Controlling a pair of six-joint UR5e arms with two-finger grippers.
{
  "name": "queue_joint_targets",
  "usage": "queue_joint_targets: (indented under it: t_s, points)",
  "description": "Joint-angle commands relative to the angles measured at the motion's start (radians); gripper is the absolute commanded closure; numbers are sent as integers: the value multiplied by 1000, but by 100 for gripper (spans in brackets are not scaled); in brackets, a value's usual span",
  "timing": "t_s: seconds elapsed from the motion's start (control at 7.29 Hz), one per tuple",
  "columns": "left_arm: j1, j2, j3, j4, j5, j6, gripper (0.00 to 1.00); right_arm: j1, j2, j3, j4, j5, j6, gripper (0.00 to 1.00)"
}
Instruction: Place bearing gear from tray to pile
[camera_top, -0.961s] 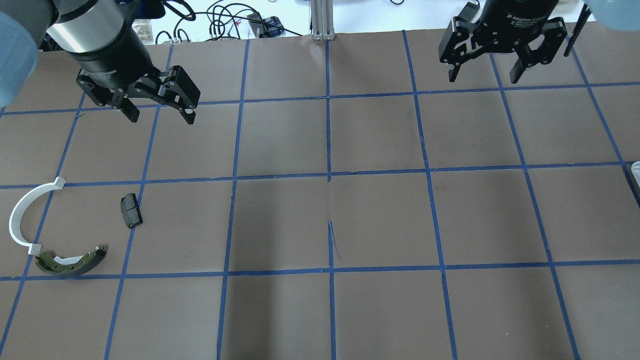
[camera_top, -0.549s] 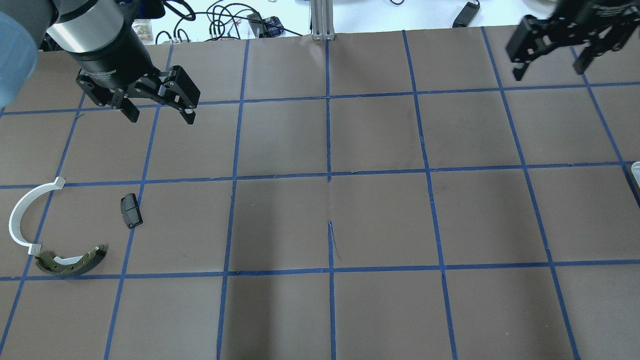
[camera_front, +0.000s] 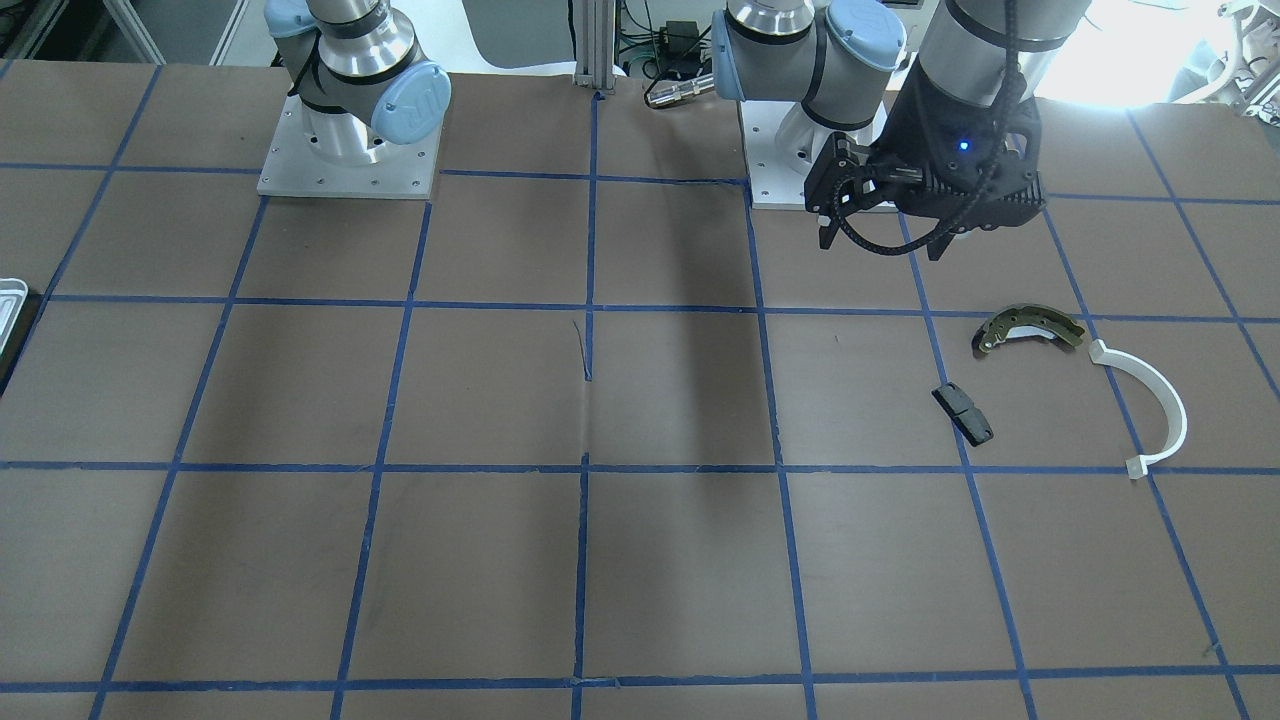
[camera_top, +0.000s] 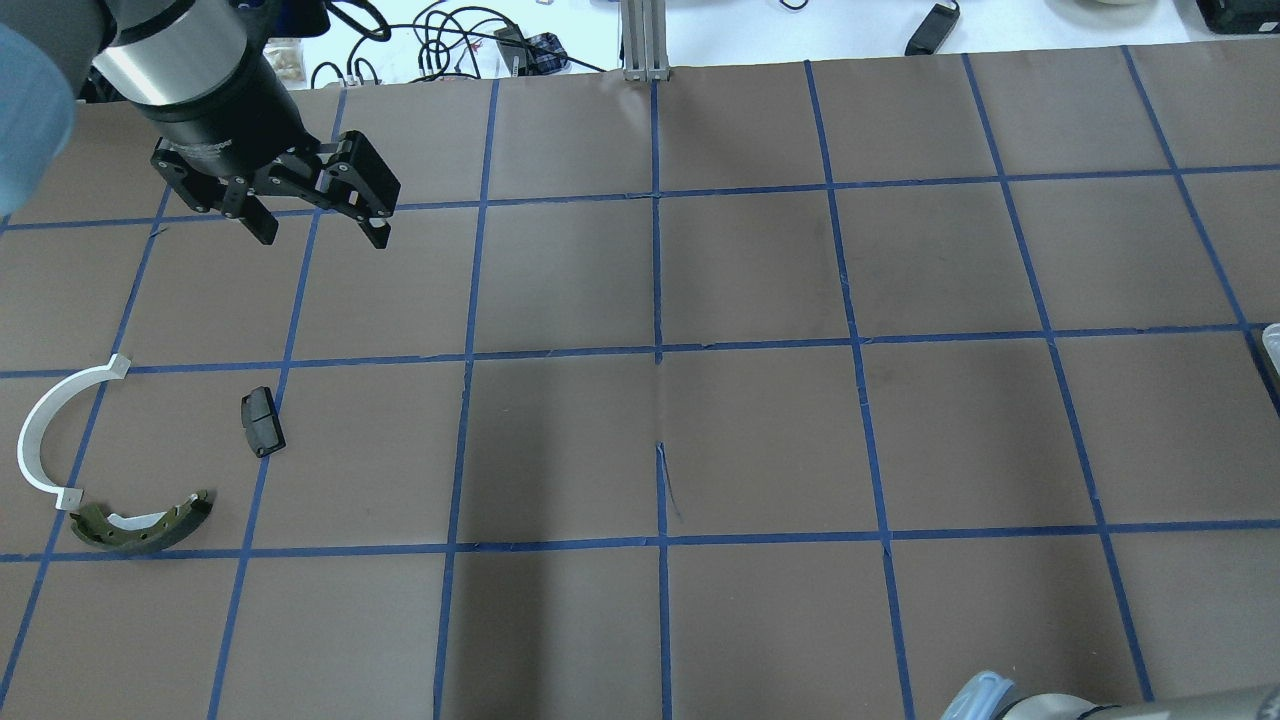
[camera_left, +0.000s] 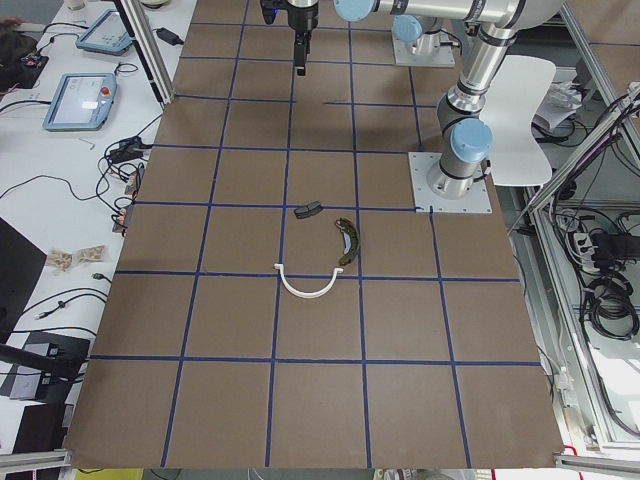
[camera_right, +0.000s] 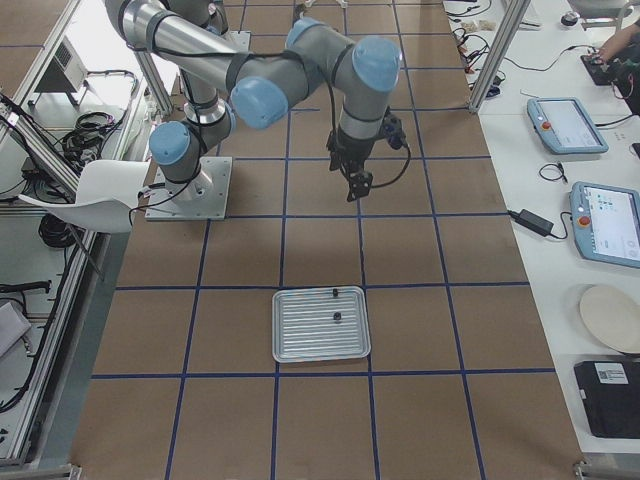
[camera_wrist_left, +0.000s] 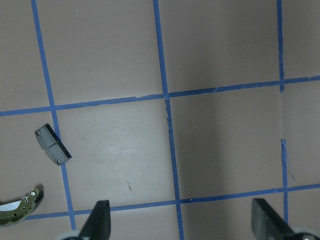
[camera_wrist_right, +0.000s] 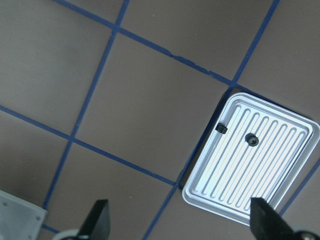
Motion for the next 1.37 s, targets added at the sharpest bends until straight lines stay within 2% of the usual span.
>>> queue_joint_targets:
  t_s: [0.0, 0.14, 0.27, 0.41, 0.55, 0.69, 1.1, 1.24]
  points:
    - [-1, 0, -1, 1, 0, 0, 0, -129, 111, 22, -157, 11, -350, 0]
    - [-1, 0, -1, 1, 0, 0, 0, -154, 141, 68, -216, 14, -441, 0]
    - [1, 0, -2, 1, 0, 0, 0, -154, 155, 166, -318, 14, -476, 0]
    - [-1, 1, -1, 1, 0, -3, 0, -154, 169, 308, -548, 20, -560, 0]
    - [-1, 1, -1, 1, 0, -3, 0, -154, 175, 417, -728, 36, -628, 8]
    - [-1, 1, -1, 1, 0, -3, 0, -154, 175, 475, -786, 57, -671, 10]
    - [-1, 1, -1, 1, 0, -3, 0, -154, 198, 486, -794, 198, -907, 12]
    - [-1, 1, -1, 1, -1, -3, 0, -154, 235, 475, -804, 200, -993, 13]
